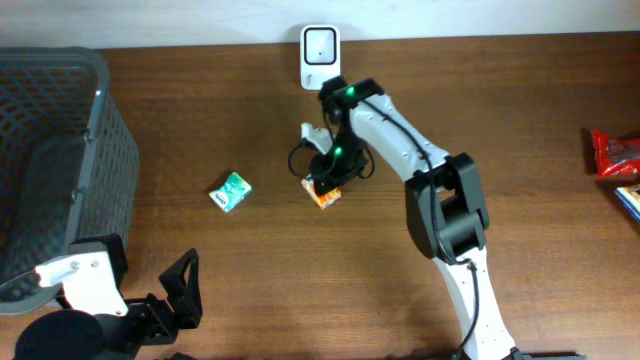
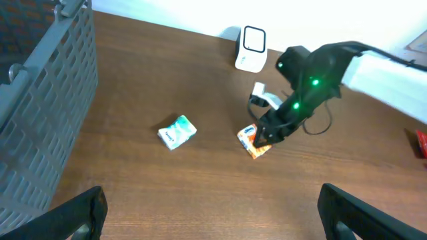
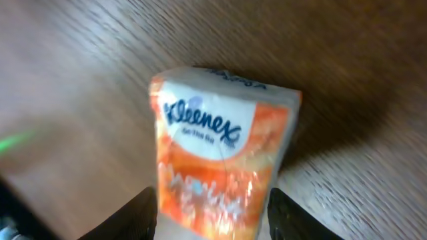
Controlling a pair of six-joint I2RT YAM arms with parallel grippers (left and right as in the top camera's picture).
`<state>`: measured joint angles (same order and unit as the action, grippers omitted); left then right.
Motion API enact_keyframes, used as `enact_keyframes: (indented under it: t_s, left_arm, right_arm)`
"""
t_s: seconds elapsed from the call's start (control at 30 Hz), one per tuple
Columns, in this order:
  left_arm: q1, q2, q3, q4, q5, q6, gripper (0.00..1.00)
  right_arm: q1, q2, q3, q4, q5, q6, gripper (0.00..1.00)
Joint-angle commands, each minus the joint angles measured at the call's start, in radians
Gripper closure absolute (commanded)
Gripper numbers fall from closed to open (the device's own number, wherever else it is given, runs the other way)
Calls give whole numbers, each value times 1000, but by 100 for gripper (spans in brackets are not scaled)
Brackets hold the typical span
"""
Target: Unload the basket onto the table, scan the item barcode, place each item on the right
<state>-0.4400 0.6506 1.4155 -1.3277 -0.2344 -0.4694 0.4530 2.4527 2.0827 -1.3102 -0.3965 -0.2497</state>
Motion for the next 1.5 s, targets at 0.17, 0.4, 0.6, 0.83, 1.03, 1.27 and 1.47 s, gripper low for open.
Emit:
enact_keyframes:
  t_s: [0.17,0.4,0.6,0.83,1.03,1.27,1.47]
  left_arm:
    - [4,0,-3,2,7,-8,1]
    - [4,0,-3,2,7,-8,1]
    - [4,0,-3,2,7,-8,1]
    - [4,0,-3,2,7,-8,1]
    - [4,0,-3,2,7,-9,1]
    - [4,0,-3,2,7,-8,1]
    - [4,0,-3,2,7,-8,1]
  right_arm:
    - [12,-10,-92,51,61,23,75]
    - [11,-11,-68,27,-22,23,57]
    - [11,-12,48,-48,-18,22,46]
    - [11,-11,64,-48,-11,18,48]
    - [10,-9,48,-29,-7,10,57]
    - [10,-9,47,-9,42,11,56]
    - [10,-9,-30,73,13,22,57]
